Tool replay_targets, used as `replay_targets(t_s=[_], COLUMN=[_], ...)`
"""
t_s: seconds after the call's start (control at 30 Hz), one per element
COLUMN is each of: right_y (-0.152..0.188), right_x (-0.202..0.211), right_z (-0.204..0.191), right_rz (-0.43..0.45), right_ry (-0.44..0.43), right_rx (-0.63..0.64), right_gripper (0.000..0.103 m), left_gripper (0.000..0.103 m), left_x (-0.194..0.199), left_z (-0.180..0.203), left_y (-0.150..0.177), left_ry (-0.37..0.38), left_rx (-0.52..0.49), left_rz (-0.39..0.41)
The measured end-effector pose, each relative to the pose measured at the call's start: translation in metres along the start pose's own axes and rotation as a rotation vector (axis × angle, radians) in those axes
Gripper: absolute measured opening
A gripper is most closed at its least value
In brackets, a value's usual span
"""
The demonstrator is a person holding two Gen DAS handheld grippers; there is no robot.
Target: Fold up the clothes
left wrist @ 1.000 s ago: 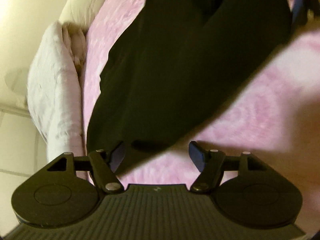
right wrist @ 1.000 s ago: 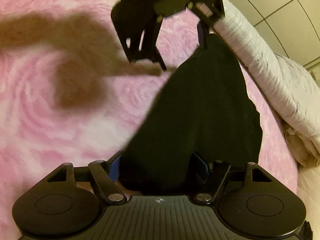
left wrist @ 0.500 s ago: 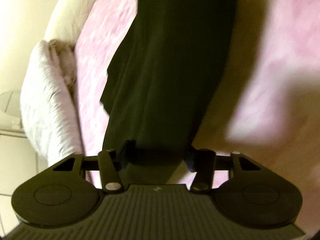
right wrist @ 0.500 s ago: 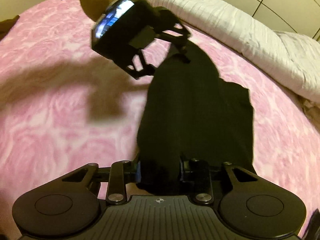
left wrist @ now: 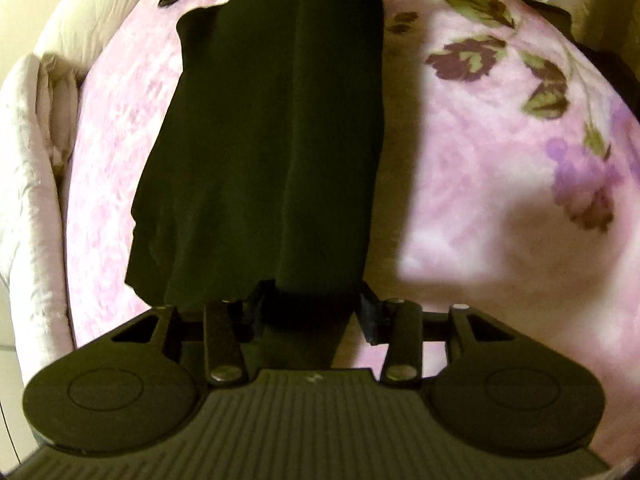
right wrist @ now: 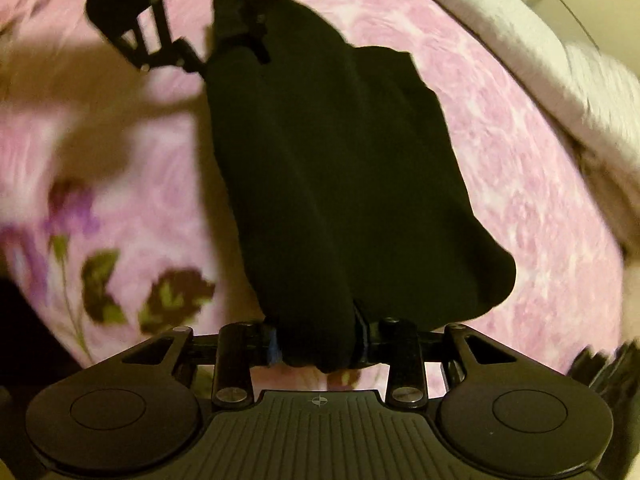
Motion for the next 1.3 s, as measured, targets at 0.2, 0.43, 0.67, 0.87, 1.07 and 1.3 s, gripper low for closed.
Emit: replay_targets(t_s=[0.2,0.43,0.67,0.87,1.07,1.3], right_y=[0.002,-0.001,-0.019,-0.05,-0.064,-0.063], right_x=[0.026,0.105,0.181,0.226,0.242,0.256], right_z=[-0.019,-0.016,-0.022,-0.021,-0.024,-0.021], right_rz=[-0.072,-0.096,0.0,0.065,0.101,0.12], right_ry=[0.075,0.089,0.031,0.011,0.007,0.037], right_rx=[-0.117,-0.774,-1.326,-1.339,-1.323,-1.314], right_gripper=[0.048,0.06,0.075,0.076,0.076,0.076], left_gripper=[0.041,0.053,0.062,0.062,0.062,0.062], left_x=[0.049,0.126,0.198,0.25,0.269,0.278], left_z=[-0.015,-0.03,-0.012,-0.003,-0.002,-0.004], left_y=[0.009,0.045,0.065,0.073,0.071,0.063], left_ry=[0.057,0.04,0.025,0.001,-0.031,-0.038], left_rx=[0.274,0.71,0.894,0.948,0.967,0.962], left_rz=[0.04,0.109,0.121,0.107,0.1,0.131])
Point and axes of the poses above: each gripper's, at about its wrist camera, not at the fingertips, and x roughly against the way its jaws point, z to its right, y to its underside, the point moved 6 cm from there along -x, roughly the way its jaws point, and after that the axes turned 6 degrees about y, right-handed, at the moved point
